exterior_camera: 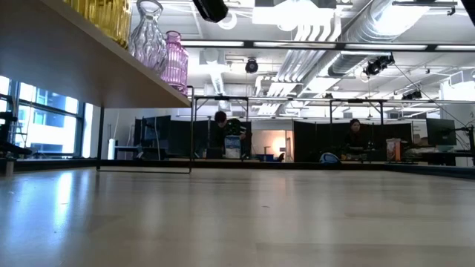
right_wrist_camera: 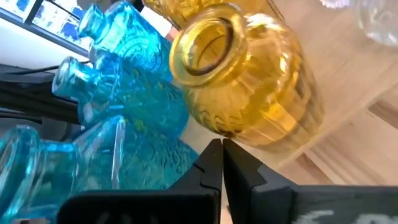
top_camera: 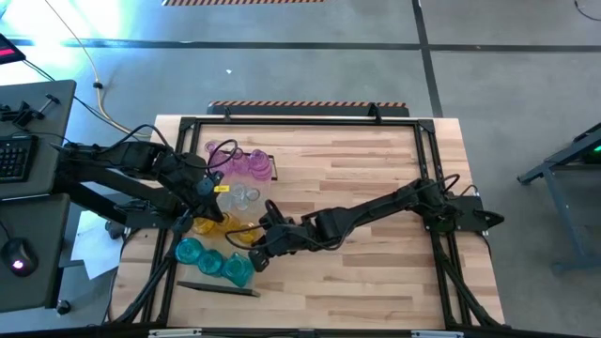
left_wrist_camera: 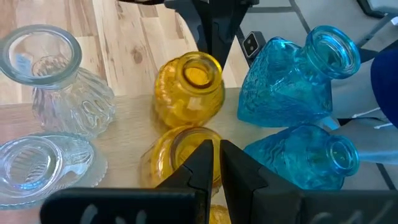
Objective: Sort vases onto shelf
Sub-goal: Adjust the blue flower vase on the shelf
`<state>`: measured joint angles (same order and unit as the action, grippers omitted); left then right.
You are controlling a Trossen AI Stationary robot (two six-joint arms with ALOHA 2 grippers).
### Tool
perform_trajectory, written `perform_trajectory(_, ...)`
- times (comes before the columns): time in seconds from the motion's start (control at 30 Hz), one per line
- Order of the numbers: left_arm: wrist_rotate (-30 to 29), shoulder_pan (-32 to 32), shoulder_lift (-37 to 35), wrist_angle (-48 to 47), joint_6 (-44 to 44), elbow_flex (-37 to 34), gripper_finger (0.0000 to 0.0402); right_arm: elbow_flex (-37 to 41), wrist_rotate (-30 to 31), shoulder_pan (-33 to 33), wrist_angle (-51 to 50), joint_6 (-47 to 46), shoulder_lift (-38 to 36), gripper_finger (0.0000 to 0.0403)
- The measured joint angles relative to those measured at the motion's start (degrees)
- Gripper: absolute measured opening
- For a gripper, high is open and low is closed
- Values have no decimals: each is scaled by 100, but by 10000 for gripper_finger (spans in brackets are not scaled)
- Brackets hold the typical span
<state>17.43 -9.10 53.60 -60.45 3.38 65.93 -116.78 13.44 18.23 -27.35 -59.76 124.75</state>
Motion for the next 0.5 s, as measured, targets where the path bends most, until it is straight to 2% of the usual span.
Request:
perform_trajectory(0.23,-67,0,-60,9,-46,2,21,3,2,55,47,-3,0,0)
perform_trajectory(0.5,-771,2,-582,30,-4,213,21,-288,282,211,-75,44,9,0)
